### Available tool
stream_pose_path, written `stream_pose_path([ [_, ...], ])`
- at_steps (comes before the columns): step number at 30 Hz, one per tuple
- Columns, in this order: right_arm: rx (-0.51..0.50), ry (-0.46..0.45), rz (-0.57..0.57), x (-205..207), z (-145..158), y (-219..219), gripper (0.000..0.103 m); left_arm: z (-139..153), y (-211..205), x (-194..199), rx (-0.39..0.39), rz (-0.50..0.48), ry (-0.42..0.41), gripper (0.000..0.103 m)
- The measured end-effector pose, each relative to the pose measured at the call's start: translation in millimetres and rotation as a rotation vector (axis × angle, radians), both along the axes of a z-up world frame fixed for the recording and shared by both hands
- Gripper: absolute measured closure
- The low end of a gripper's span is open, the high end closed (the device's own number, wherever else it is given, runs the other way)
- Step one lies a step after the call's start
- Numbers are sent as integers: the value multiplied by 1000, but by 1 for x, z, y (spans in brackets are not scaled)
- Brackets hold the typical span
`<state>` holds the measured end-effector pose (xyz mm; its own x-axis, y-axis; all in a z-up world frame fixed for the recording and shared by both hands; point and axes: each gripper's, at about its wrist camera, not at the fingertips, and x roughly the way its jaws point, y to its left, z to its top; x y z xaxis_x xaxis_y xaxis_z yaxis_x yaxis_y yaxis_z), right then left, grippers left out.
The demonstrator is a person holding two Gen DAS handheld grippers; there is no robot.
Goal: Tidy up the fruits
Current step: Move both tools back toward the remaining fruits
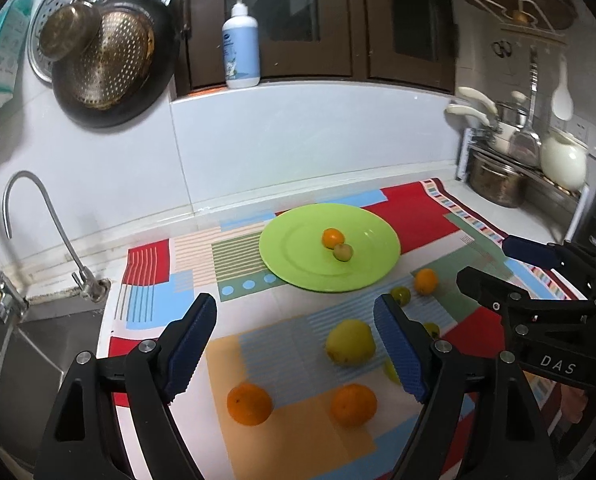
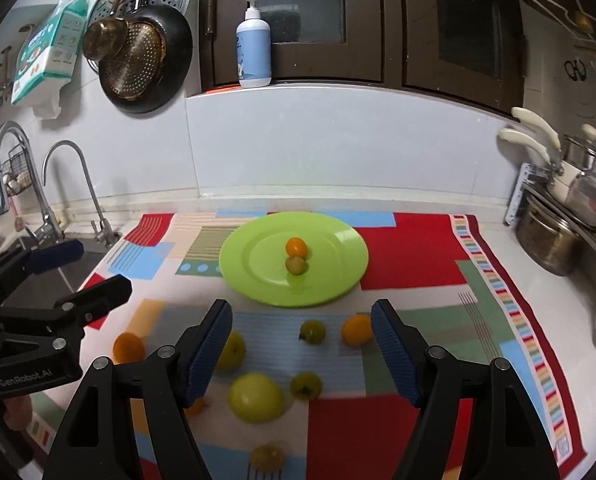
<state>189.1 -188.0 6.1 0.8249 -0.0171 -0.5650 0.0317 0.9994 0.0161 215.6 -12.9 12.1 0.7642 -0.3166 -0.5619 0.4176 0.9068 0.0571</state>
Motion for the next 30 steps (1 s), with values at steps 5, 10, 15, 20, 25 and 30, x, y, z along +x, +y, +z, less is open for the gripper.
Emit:
stream_pose_path([
  [5, -1, -9, -28, -21, -2, 10, 31, -2, 8, -15, 14, -56, -25, 22],
  [10, 17, 6, -60, -38, -10, 21, 31, -13, 14, -24, 34, -128, -24, 22],
  [15, 24, 51, -101, -49, -27, 31, 31, -28, 16, -30, 71, -196, -26, 22],
  [20, 17, 92, -144, -58, -44, 38, 31, -49, 14, -30, 99, -258, 16, 22],
  [25, -3, 121, -174, -63, -55, 45, 31, -70, 10, -27, 119, -309, 52, 22],
  [30, 16, 154, -177, -63, -69, 45, 36, -88, 2, -24, 150, -350, 78, 22],
])
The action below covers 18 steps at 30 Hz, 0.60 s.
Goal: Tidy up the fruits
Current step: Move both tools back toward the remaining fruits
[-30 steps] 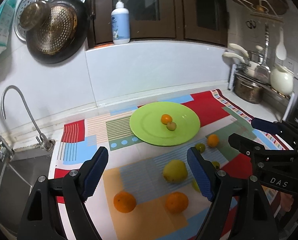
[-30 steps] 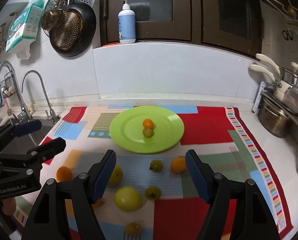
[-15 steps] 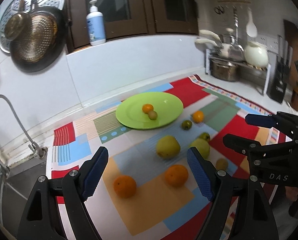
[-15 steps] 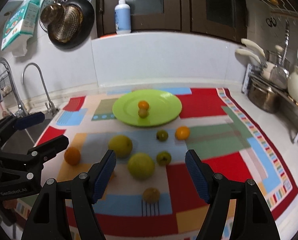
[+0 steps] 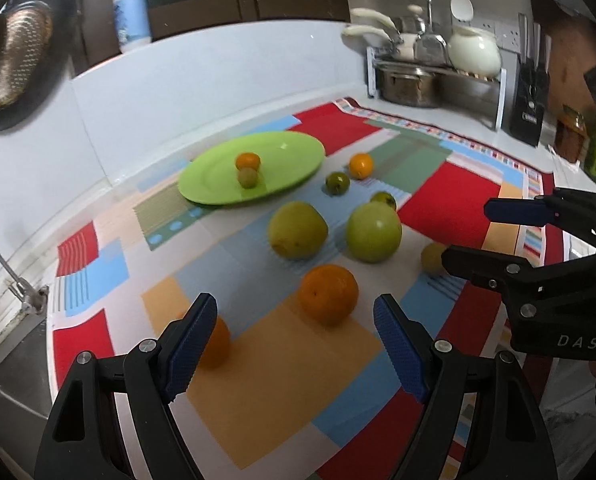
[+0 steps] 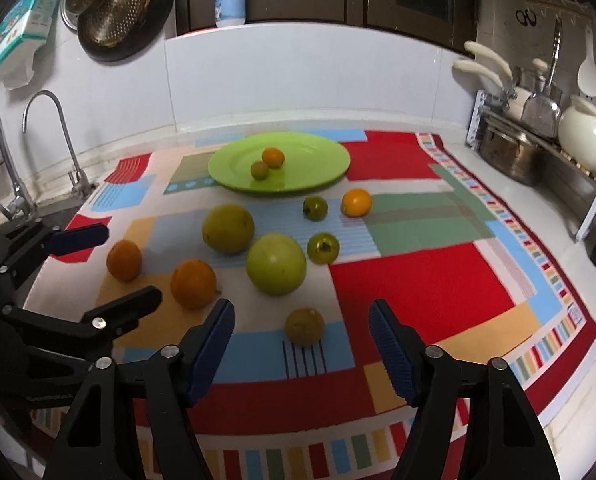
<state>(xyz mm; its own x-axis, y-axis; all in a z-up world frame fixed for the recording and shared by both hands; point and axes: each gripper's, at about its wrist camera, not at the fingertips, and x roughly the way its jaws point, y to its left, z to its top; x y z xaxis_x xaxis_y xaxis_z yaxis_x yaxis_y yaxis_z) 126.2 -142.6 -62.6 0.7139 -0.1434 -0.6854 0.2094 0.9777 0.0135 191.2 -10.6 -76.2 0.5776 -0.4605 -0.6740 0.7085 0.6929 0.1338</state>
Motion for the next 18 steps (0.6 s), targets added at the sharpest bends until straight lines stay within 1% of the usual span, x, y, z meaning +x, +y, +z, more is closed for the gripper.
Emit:
stream_pose_path([
  [5, 29, 37, -1, 5, -13, -3, 40, -12, -5, 7, 6, -19, 45, 24],
  [9, 48, 50, 5, 8, -20, -5, 46, -19, -11, 12, 14, -27, 67, 27],
  [15, 89, 59, 0, 14, -29, -10, 52, -23, -19, 22, -7, -32, 112, 32],
  [17, 110, 63, -1, 16, -32, -12, 55, -25, -22, 26, -17, -32, 137, 38],
  [18, 114, 65, -2, 18, -33, -13, 56, -26, -23, 27, -19, -32, 146, 38],
])
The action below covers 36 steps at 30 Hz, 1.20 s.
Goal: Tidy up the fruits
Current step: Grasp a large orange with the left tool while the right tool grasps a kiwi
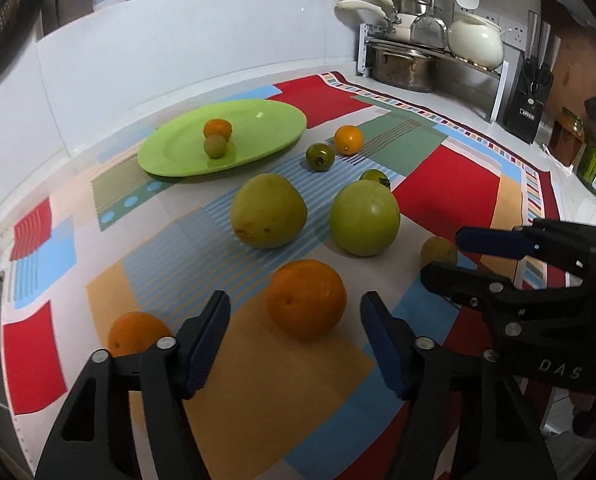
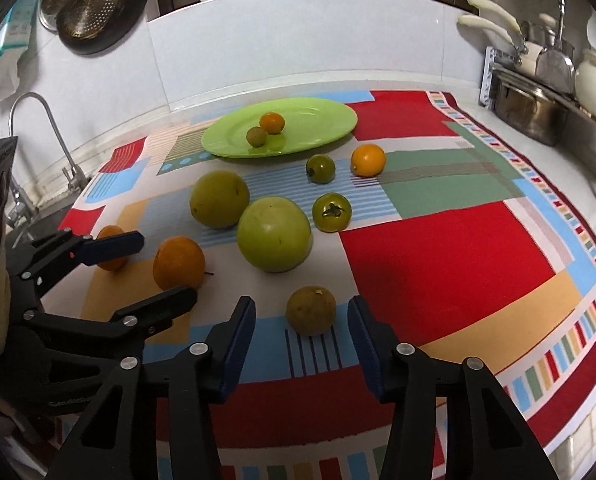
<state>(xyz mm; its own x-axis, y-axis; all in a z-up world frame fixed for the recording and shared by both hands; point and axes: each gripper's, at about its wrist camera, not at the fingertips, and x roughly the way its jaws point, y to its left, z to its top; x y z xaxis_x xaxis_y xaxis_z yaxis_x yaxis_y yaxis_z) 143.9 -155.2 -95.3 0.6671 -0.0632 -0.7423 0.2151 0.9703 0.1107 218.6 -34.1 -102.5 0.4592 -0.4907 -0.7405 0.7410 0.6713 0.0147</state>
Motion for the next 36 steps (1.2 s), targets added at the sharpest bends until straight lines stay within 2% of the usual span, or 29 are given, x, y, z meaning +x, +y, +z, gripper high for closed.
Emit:
stream_pose_path([
  [7, 8, 15, -13, 5, -6, -2, 59, -3, -4, 6, -9, 2, 32, 52],
  [12, 10, 24, -18, 8, -8, -3, 67, -4, -6, 8, -20, 0, 56, 62],
  [16, 15, 32, -9, 9, -10, -4, 74, -4, -7, 7, -17, 12, 53, 62],
  [25, 38, 21, 28, 8, -4, -8, 74, 6, -1, 0, -27, 83, 47, 62],
  [36, 4, -73, 155, 13, 39, -14, 74, 46, 6, -12, -96, 233, -7, 62],
])
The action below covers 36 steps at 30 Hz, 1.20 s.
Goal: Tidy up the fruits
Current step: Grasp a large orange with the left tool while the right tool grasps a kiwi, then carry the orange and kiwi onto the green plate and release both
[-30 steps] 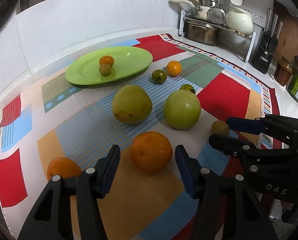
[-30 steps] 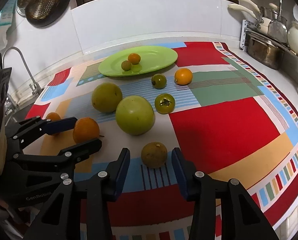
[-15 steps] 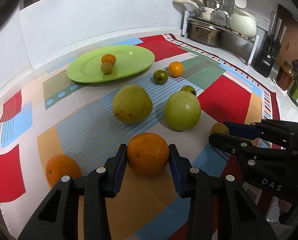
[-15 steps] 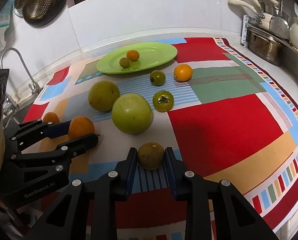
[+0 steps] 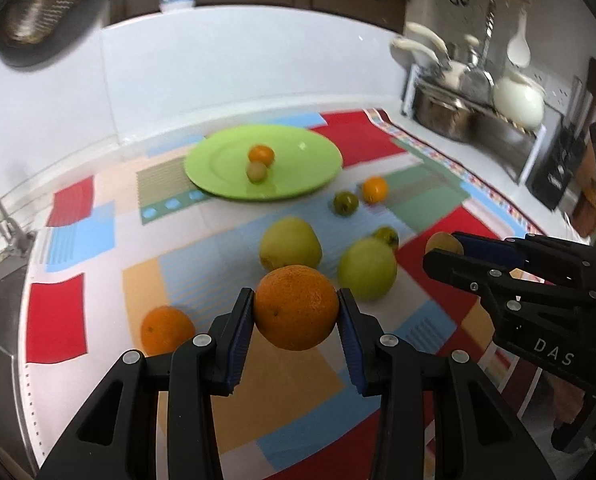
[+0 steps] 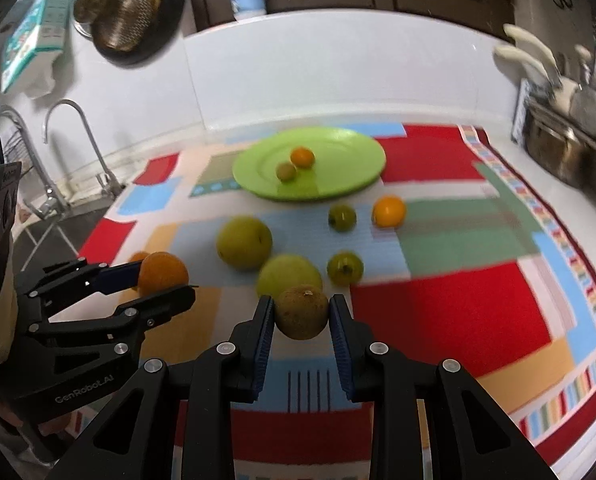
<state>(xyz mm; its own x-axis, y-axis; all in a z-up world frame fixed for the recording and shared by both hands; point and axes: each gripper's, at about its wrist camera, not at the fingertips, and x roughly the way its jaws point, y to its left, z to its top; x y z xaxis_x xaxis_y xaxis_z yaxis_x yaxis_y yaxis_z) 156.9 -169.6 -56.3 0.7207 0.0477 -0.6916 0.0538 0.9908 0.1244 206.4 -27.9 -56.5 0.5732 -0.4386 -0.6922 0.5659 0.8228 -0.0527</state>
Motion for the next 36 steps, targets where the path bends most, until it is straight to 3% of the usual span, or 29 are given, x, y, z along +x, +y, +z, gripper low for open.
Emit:
stream_pose_path([
  [14, -18, -183, 118, 31, 59, -30, 74, 56, -28, 17, -49, 135, -145, 62],
  [21, -32, -266, 146, 57, 83, -49, 74, 73, -46, 47, -39, 145, -151, 62],
  [29, -43, -276, 181, 108, 94, -61, 74, 85, -61, 101, -19, 152, -163, 62],
  [36, -47, -249, 220, 160, 86, -67, 74, 78, -70, 150, 9, 144, -135, 62],
])
